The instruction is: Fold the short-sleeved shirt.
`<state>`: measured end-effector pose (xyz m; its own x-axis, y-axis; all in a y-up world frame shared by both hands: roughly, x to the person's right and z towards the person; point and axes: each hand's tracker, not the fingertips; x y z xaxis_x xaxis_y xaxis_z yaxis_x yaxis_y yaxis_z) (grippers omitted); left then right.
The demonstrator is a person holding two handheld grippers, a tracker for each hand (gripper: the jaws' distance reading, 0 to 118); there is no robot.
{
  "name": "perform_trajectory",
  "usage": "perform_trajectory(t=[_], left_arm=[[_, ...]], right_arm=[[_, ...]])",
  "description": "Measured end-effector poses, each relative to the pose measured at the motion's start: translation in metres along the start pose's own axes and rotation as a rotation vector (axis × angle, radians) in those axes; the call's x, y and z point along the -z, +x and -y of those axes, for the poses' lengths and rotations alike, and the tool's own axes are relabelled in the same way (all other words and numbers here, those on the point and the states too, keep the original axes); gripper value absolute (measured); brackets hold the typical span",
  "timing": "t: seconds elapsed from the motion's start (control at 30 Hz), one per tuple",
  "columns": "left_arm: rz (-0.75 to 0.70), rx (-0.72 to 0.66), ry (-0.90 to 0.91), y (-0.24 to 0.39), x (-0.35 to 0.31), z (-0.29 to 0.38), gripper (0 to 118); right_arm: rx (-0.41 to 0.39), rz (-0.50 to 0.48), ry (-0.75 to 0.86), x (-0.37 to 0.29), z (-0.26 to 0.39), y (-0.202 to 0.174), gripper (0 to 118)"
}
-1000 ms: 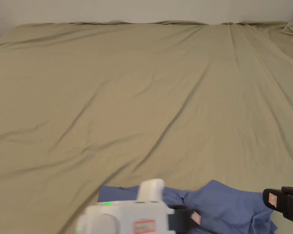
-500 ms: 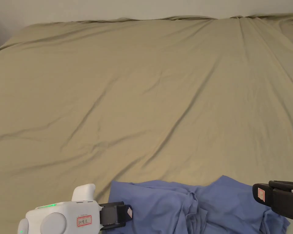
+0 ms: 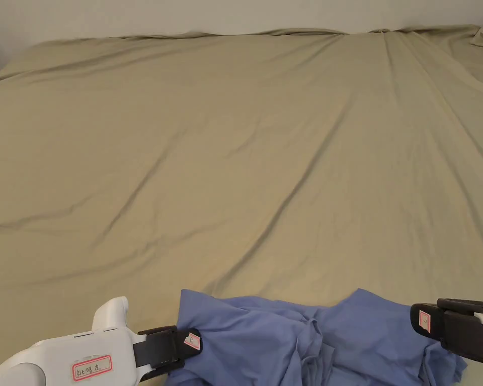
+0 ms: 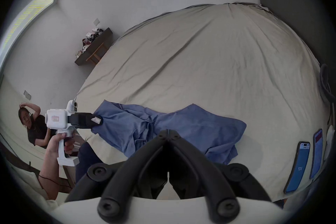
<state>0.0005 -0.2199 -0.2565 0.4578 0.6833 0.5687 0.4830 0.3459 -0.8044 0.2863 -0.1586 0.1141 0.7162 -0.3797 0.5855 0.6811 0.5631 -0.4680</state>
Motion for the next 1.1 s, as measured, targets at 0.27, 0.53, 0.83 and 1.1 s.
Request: perform_trajectory(t=[0.27,0.53,0.83,1.1], left_arm=[[0.052,-0.147,0.1,-0.043,-0.04,-0.024,7],[-0.282,0.037,0.177,-0.008,-0.083,-0.042,7],[0.0,0.16,0.038,0.092,0.006,-0.008,7],[0.066,0.294,-0.221,0.099,0.154,0.038,8]], right_arm=[[0.016,0.021,0.02,-0.011,0.001,0.006,2],[0.047,0.048,0.024,-0.013,-0.001,0.012,2],[0.035,0.046,0.008,-0.002,-0.002,0.001,2],[0.012,0.03,0.004,-0.002,0.002,0.0,2]])
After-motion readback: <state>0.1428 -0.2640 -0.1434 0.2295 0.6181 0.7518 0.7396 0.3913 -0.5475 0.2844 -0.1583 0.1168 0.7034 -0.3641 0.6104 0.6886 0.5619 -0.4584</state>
